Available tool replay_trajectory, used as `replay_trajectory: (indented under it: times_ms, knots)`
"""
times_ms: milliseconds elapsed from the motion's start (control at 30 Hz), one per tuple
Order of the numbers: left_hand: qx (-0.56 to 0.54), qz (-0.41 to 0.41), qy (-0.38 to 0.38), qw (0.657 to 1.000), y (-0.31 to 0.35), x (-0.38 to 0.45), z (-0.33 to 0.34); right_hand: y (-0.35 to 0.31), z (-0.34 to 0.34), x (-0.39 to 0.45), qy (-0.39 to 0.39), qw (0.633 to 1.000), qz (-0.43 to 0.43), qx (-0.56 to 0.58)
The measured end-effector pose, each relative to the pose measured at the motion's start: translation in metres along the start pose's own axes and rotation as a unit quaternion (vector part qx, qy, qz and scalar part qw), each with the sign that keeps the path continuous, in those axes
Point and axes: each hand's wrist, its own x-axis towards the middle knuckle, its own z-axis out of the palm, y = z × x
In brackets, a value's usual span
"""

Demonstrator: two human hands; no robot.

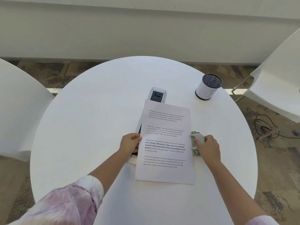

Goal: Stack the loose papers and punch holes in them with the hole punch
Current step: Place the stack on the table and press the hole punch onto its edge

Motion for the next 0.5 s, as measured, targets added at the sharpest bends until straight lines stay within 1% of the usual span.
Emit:
replay_trajectory:
  times_ms: [267,500]
  knots:
    - [0.001,-0.025,-0.013,1.0,-0.0087,0.0047,0.0018,-0.0045,0.0035,-0.0034,-0.008,1.0,-0.02,-0.008]
    - [-0.005,-0.023,-0.014,1.0,-0.0088,0.0054,0.0038,-0.0047,0.0085,-0.0053,0.004,0.999,-0.035,-0.008]
